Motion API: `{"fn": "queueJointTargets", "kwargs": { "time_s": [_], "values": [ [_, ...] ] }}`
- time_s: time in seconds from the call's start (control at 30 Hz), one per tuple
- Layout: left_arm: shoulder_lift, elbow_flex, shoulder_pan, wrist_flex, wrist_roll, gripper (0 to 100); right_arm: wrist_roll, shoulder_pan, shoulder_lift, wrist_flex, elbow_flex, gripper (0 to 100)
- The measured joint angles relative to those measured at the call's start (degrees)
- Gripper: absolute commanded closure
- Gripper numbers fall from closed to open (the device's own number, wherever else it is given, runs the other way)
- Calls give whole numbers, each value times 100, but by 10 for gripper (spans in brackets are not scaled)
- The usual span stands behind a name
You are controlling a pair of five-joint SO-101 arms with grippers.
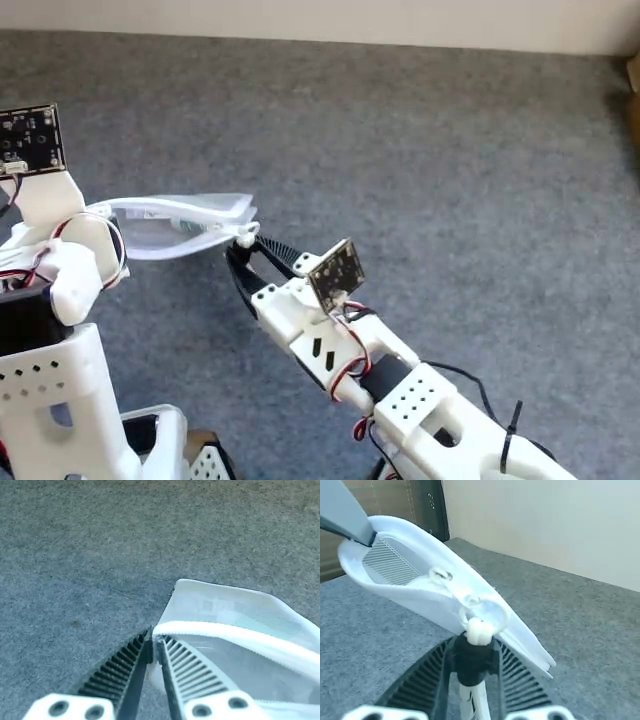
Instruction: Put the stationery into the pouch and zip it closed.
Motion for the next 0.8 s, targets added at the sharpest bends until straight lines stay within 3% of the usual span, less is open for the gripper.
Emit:
{"fn": "queueJointTargets", "kwargs": {
  "time_s": [0.27,0.8],
  "values": [
    [0,0,26,0,0,993,53,352,0,132,-9,994],
    [0,0,35,0,0,992,1196,369,-2470,3305,-9,994]
  ]
}}
